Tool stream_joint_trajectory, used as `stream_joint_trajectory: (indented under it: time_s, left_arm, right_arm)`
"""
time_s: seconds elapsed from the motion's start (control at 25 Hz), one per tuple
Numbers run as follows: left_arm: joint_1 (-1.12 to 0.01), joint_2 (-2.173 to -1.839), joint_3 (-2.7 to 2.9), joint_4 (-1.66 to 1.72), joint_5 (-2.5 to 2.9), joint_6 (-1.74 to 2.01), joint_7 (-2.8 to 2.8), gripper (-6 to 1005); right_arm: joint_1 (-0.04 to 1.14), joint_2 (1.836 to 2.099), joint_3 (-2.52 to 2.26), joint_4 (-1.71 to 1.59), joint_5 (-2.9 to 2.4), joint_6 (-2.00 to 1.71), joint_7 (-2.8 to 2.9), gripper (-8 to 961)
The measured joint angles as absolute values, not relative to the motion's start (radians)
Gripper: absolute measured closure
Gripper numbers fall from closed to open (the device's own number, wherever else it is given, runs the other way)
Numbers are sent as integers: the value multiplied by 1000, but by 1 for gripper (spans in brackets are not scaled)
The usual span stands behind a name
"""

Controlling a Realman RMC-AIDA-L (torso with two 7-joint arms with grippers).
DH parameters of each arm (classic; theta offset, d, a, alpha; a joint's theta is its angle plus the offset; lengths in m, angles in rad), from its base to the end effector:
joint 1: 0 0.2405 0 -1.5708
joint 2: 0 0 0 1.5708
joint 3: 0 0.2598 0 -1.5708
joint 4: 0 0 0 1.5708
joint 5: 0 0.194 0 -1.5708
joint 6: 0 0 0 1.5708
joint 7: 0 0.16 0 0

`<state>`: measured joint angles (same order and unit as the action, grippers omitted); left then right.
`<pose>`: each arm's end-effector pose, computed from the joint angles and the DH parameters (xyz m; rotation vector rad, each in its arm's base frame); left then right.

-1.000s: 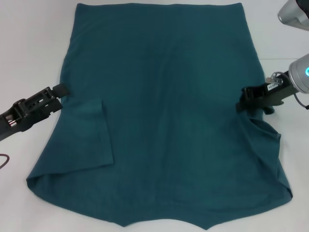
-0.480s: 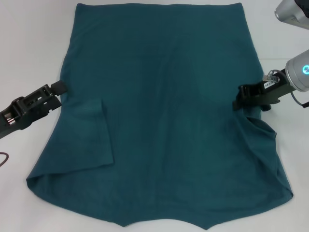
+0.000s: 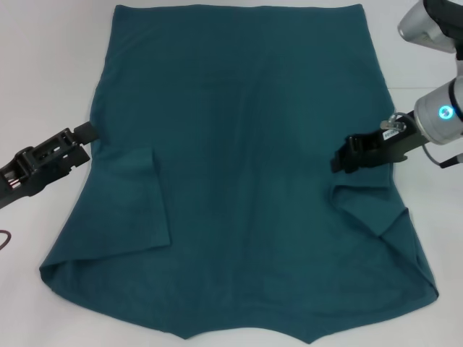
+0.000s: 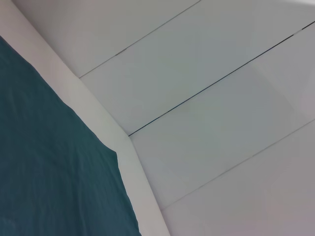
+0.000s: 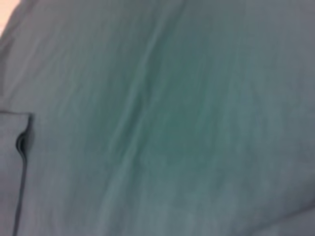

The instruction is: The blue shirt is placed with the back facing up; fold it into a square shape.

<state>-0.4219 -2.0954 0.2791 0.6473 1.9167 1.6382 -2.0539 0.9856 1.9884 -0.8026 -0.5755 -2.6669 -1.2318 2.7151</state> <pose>-0.2903 0.3089 0.0410 -1.9818 -1.6249 -1.3123 0.2120 0.4352 -0.0100 -2.1811 1.6345 -0.0757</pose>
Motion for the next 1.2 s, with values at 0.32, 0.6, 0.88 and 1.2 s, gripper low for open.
stream_joint_trajectory:
  time_s: [0.32,0.6,0.88,1.2]
  left_arm:
    - [-420,-2096,279,647,1916,1638,-2054,38]
    - [-420,-2096,279,648,1907,1641,-2054,38]
    - [-422,-2095,279,647,1905,1640,-2054,38]
    - [-428,-2095,279,646,1905,1638,-2055,38]
  right_arm:
    - [1000,1999,-811,-553,-2644,-1210,2692,601]
    - [960,1947,-829,-668,-2652,-1386,2581,473]
    - [885,1894,-819,-742,-2650,-1455,2580,474]
    - [842,1927,-834,-736,-2668,-1372,2577,478]
